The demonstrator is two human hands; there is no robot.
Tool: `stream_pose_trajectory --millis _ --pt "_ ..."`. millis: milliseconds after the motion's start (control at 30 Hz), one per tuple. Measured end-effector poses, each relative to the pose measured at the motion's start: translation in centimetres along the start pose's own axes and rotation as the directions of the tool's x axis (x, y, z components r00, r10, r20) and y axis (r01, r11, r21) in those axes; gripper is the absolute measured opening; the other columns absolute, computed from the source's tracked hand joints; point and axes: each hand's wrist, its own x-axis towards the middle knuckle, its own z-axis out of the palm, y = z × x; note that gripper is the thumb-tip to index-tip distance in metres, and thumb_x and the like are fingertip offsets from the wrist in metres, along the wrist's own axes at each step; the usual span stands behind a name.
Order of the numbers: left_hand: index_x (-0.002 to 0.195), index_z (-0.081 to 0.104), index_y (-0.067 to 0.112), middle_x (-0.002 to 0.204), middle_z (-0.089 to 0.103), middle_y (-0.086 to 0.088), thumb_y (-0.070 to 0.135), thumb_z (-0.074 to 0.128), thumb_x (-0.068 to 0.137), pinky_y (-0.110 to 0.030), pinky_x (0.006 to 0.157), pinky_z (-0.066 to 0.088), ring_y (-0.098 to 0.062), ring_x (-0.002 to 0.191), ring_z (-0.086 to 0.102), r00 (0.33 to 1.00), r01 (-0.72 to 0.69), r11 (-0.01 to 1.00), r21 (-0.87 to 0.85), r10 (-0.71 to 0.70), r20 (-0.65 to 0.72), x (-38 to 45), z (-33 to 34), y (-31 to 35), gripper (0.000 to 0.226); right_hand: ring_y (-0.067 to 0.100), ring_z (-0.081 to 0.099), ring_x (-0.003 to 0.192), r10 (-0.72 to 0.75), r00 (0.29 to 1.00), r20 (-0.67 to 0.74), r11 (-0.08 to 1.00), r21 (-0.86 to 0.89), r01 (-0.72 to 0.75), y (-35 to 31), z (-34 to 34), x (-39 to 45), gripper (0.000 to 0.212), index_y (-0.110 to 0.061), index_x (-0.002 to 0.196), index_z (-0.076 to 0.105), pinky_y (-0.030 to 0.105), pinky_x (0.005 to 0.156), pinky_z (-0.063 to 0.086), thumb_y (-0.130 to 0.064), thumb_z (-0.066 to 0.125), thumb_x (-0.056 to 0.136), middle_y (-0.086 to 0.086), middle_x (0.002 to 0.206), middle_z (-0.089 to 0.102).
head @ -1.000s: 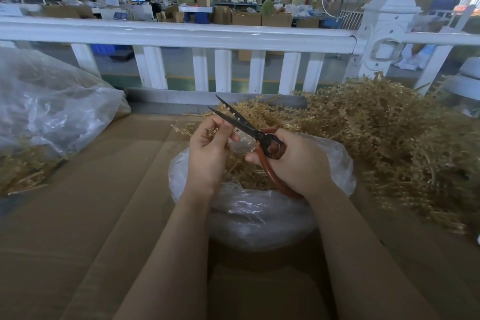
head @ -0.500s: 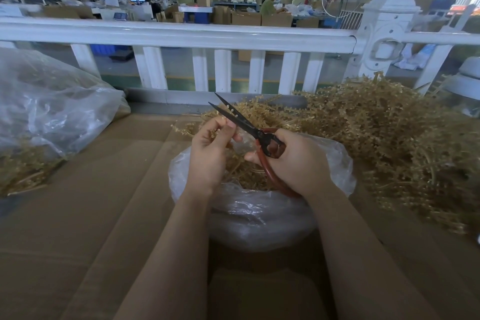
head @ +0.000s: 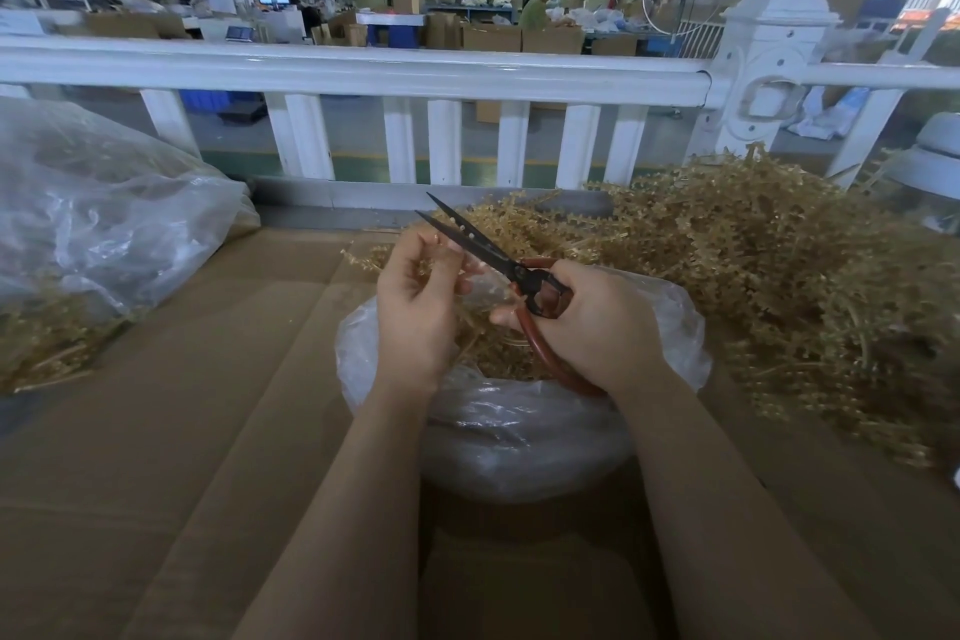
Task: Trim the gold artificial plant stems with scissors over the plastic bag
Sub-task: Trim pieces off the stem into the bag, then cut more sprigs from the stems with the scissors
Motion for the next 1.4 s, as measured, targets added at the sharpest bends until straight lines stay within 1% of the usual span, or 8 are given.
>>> stream_pose_trajectory --millis 233,400,600,700,867,1133,1300,1400 --pt "0.082 0.067 0.01 0.076 0.066 0.001 0.001 0.056 0.096 -0.028 0.076 0.05 -0.016 0.077 0.06 0.999 0.043 0.999 -0.033 -0.042 0.027 0.27 -0.12 -0.01 0.02 -0.009 0.058 0.074 -0.014 1.0 0.006 1.0 -0.007 0.014 -0.17 -0.1 0.02 0.066 -0.047 0.099 0.062 0.015 0.058 0.042 -0.098 0.046 0.06 -0.026 0.078 0.067" --pt "0.073 0.071 0.024 0.071 0.064 0.001 -0.001 0.056 0.094 -0.025 0.072 0.05 -0.014 0.071 0.058 0.996 0.067 0.997 -0.041 -0.064 0.061 0.11 -0.03 0.31 0.035 -0.012 0.057 0.073 -0.015 1.0 0.007 1.0 -0.023 0.015 -0.22 -0.25 -0.05 0.056 -0.053 0.095 0.057 0.014 0.057 0.041 -0.097 0.048 0.06 -0.03 0.076 0.065" --pt "0.075 0.065 0.009 0.068 0.06 -0.003 0.002 0.052 0.096 -0.022 0.067 0.048 -0.013 0.066 0.056 0.995 0.091 0.995 -0.03 -0.089 0.04 0.1 -0.04 0.39 0.026 -0.004 0.061 0.071 0.001 0.999 0.035 1.0 -0.023 0.0 0.28 -0.04 0.1 0.074 -0.04 0.095 0.066 0.024 0.063 0.055 -0.1 0.044 0.056 -0.02 0.076 0.069" --pt "0.079 0.061 -0.002 0.071 0.06 -0.007 0.008 0.051 0.099 -0.026 0.067 0.047 -0.016 0.067 0.055 0.996 0.079 0.997 -0.001 -0.079 0.035 0.1 0.04 0.21 0.025 -0.007 0.06 0.07 -0.004 1.0 0.025 0.999 -0.035 0.005 0.41 -0.11 0.12 0.061 -0.044 0.095 0.064 0.019 0.061 0.052 -0.094 0.055 0.061 -0.023 0.075 0.068" --pt "0.092 0.063 -0.006 0.076 0.059 -0.011 0.01 0.052 0.101 -0.028 0.07 0.047 -0.017 0.071 0.055 0.997 0.05 0.999 0.02 -0.051 0.06 0.03 0.27 0.24 0.022 -0.006 0.059 0.07 -0.03 1.0 0.0 0.998 -0.056 0.03 0.42 -0.05 0.14 0.027 -0.053 0.085 0.054 0.015 0.056 0.045 -0.073 0.07 0.078 -0.024 0.071 0.066" --pt "0.091 0.067 0.009 0.071 0.06 0.006 0.011 0.05 0.102 -0.024 0.068 0.046 -0.01 0.069 0.055 0.994 0.063 0.998 0.03 -0.065 0.083 -0.07 0.33 0.29 0.02 -0.004 0.059 0.065 -0.027 1.0 0.002 0.999 -0.034 0.027 0.53 -0.05 0.1 0.034 -0.046 0.09 0.06 0.021 0.056 0.05 -0.074 0.071 0.075 -0.019 0.068 0.066" --pt "0.094 0.066 0.005 0.072 0.062 0.005 0.011 0.05 0.102 -0.022 0.069 0.048 -0.01 0.071 0.057 0.995 0.065 0.997 0.027 -0.067 0.075 -0.18 0.29 0.33 0.018 -0.002 0.061 0.065 -0.015 1.0 -0.006 0.999 -0.03 0.015 0.65 0.14 0.22 0.027 -0.041 0.088 0.066 0.027 0.059 0.056 -0.065 0.074 0.08 -0.017 0.069 0.068" --pt "0.096 0.064 0.0 0.073 0.062 0.002 0.011 0.05 0.103 -0.021 0.068 0.049 -0.011 0.07 0.057 0.996 0.064 0.998 0.027 -0.065 0.058 -0.11 0.26 0.32 0.019 -0.003 0.059 0.062 -0.013 1.0 0.0 1.0 -0.026 0.013 0.43 0.01 0.2 0.025 -0.048 0.078 0.057 0.024 0.054 0.052 -0.065 0.076 0.078 -0.018 0.066 0.066"
